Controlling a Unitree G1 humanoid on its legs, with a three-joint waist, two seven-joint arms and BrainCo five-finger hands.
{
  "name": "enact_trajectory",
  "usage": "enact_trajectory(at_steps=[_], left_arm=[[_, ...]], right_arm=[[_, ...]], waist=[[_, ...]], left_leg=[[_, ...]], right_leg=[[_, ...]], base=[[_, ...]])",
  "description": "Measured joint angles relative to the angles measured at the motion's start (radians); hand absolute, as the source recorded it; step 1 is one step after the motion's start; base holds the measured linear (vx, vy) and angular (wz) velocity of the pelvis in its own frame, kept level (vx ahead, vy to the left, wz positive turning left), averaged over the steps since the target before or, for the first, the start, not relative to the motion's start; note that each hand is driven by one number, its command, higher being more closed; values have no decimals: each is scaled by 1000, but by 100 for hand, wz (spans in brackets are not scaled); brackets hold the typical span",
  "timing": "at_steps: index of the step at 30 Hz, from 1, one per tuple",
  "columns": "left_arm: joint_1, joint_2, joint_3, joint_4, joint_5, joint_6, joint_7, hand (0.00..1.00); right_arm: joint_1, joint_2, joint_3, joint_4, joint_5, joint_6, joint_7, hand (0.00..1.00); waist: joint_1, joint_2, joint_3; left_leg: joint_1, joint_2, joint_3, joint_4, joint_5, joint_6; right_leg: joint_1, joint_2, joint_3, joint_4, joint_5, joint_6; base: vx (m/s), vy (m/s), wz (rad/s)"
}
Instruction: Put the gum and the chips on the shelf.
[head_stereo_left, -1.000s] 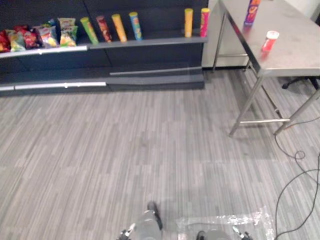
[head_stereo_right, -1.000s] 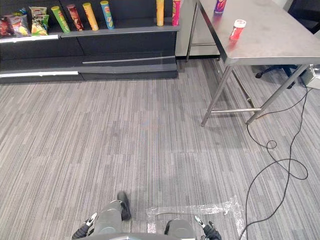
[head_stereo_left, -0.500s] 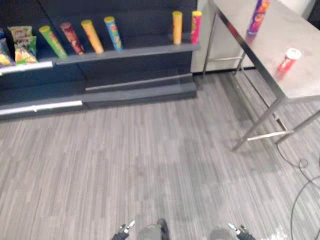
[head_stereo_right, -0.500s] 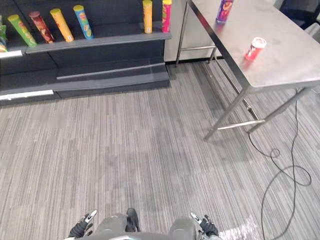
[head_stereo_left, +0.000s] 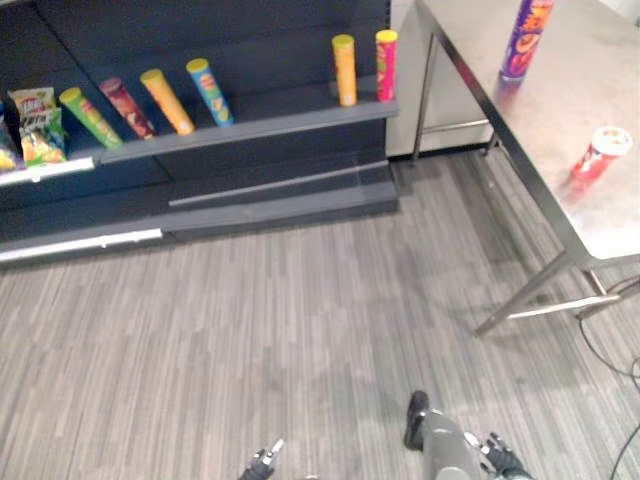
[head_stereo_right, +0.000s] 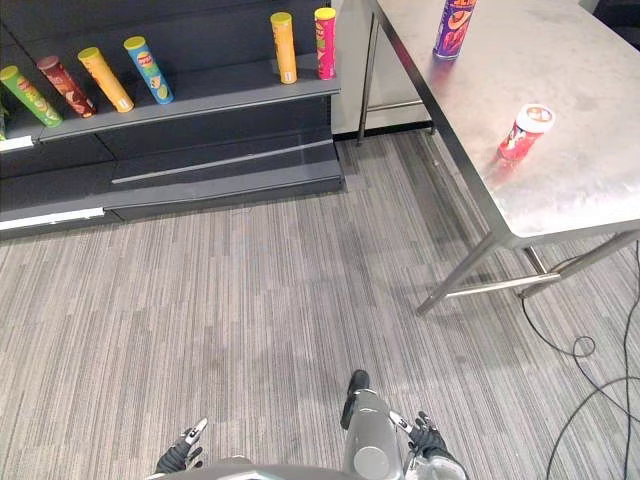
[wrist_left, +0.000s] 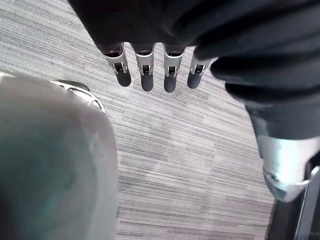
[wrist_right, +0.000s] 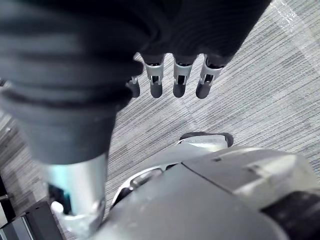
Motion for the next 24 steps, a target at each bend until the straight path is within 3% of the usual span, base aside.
enact_trajectory(at_steps=[4, 6, 7, 9, 10, 11, 12, 13, 15, 18, 19, 21, 23, 24], left_arm=[[-4, -7, 35, -1, 0, 0, -4, 0], [-8, -6, 39, -10, -1, 1, -4, 0], [-9, -6, 39, -12, -2, 1, -4, 0], [-7, -1, 77, -24, -8, 2, -6, 0], [-6, 1, 78, -37, -11, 1, -7, 0], [-7, 0, 79, -57, -13, -1, -9, 0], [-10, -5, 76, -76, -21, -2, -11, 0], [-12, -10, 75, -81, -22, -7, -11, 0], [-20, -6, 74, -91, -23, -21, -21, 0], [-20, -11, 74, -91, -22, -23, -19, 0], [-18, -13, 76, -86, -23, -24, -17, 0], [-16, 4, 75, -66, -22, -32, -16, 0], [-23, 36, 66, -46, -22, -31, -19, 0], [-24, 42, 64, -35, -22, -30, -19, 0]], right_arm=[[0, -1, -18, 2, -3, 1, 1, 0], [6, -2, -22, 13, -20, 2, 2, 0], [12, -1, -22, 13, -20, 3, 2, 0], [34, 15, -17, 2, -19, 4, 1, 0], [36, 17, -18, -4, -19, 4, 0, 0], [36, 20, -17, -14, -18, 4, -5, 0], [35, 21, -17, -25, -18, 4, -8, 0], [36, 22, -17, -33, -17, 4, -11, 0], [34, 29, -18, -51, -17, 4, -14, 0], [36, 33, -16, -62, -18, 2, -20, 0], [37, 30, -13, -63, -18, 1, -25, 0], [27, 52, -22, -38, -18, 2, -27, 0], [12, 79, -63, 3, -18, 3, -21, 0], [9, 79, -74, 23, -18, 5, -20, 0]], waist=[[1, 2, -13], [0, 4, -16], [1, 6, -16], [4, -14, -8], [6, -14, -8], [9, -13, -8], [13, -15, -8], [17, -15, -7], [41, -16, -8], [51, -16, -18], [57, -14, -27], [51, -48, -67], [36, -100, -99], [30, -109, -112]], left_leg=[[-41, 18, -57, 108, 34, -36], [-146, 51, -112, 343, 79, -96], [-178, 65, -122, 411, 105, -109], [-278, 116, -127, 671, 258, -83], [-311, 130, -122, 741, 202, -63], [-382, 144, -97, 840, 99, -41], [-438, 146, -53, 847, 31, -12], [-460, 147, -30, 824, 12, -3], [-507, 133, 30, 589, -7, 24], [-491, 97, 23, 240, 44, 49], [-486, 85, 2, 189, 119, 27], [-491, 37, 24, 220, 82, 41], [-506, -24, 34, 274, 3, 57], [-500, -46, 37, 277, -20, 58]], right_leg=[[21, -4, -15, 34, -63, 0], [70, -2, -33, 14, -76, -2], [90, 0, -39, 8, -79, -7], [179, -6, -54, -12, -101, -17], [197, -9, -53, -17, -108, -19], [231, -12, -53, -36, -114, -18], [264, -19, -55, -57, -112, -9], [278, -21, -54, -67, -112, -7], [326, -31, -44, -91, -117, 22], [341, -55, -7, -75, -156, 77], [342, -66, 32, -64, -173, 106], [356, -78, 102, -128, -172, 116], [372, -99, 188, -176, -123, 122], [374, -111, 212, -184, -95, 130]], base=[[206, -133, 15], [230, -86, 17], [251, -49, 14], [296, 8, 9], [348, 40, 4], [261, 68, -1], [306, 94, -2], [226, 150, -11], [227, 228, -23], [215, 328, -32], [367, 463, -53], [409, 389, -32], [351, 254, 5], [276, 238, -1]])
